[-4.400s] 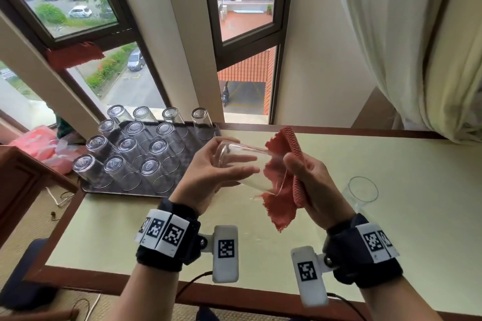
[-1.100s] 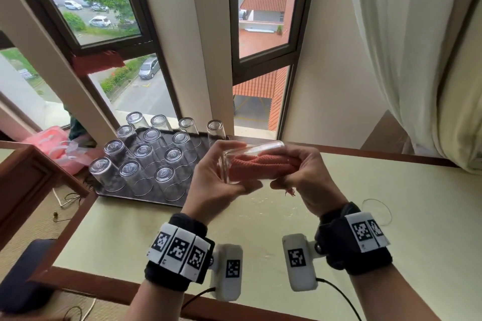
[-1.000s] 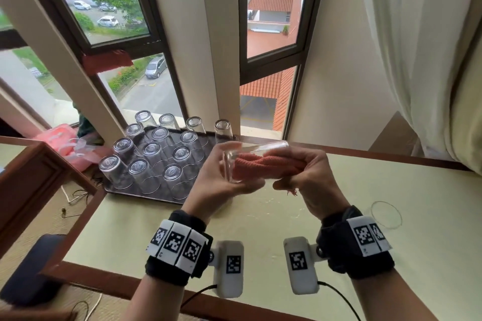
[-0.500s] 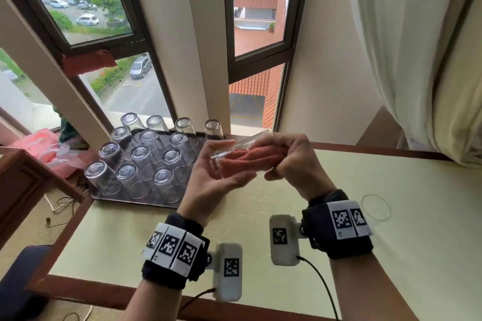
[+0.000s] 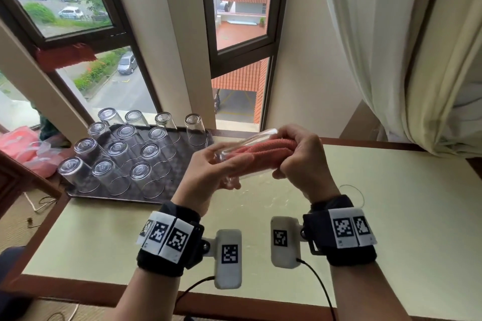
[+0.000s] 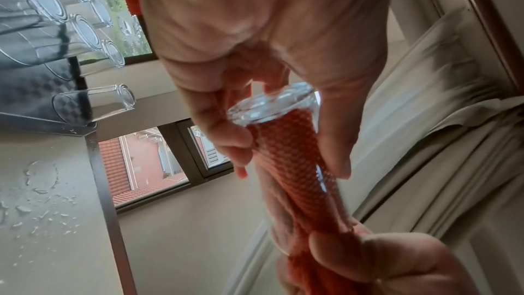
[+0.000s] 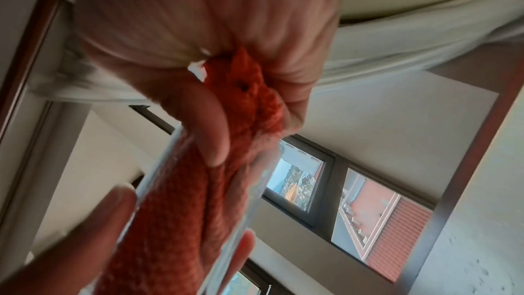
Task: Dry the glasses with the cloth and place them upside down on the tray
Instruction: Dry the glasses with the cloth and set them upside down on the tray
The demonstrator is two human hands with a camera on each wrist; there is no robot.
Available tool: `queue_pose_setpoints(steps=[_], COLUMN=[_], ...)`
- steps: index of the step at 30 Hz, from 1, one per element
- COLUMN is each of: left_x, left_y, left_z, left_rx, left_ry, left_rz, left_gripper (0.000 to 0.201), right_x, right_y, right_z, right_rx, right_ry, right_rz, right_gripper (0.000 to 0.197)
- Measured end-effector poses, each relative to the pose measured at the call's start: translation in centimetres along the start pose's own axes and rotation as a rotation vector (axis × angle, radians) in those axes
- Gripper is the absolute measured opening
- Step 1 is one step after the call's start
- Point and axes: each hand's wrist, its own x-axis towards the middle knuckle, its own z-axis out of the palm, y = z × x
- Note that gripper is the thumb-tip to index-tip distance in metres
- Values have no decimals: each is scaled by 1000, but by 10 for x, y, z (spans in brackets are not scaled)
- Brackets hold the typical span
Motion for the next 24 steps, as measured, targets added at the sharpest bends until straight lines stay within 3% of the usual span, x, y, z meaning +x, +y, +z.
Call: queue_pose_setpoints(steps=[4, 7, 11, 13, 18, 21, 24], left_x=[0, -1, -2, 0, 6, 6, 5], left_y=[-1, -3, -9, -11, -10, -12, -11], left_z=[12, 19, 26, 25, 16, 15, 14], left_rx=[62, 62, 285, 263, 70, -34, -1], left_ry=[-1, -13, 7, 7, -79, 34, 58], left_rz=[193, 276, 453, 419, -32, 1, 184], left_gripper=[67, 70, 70, 73, 85, 77, 72], right_x=[0, -1, 3, 5, 6, 6, 9], right_y=[2, 4, 9, 8, 9, 8, 7], right_z=[-19, -28, -31, -28, -18, -9, -8], right_rx=[196, 337, 405, 398, 392, 325, 290], right_ry=[-88, -219, -263, -242, -168, -200, -251], right_rz=[38, 32, 82, 69, 23, 37, 82], right_gripper=[52, 45, 43, 44, 58, 52, 57])
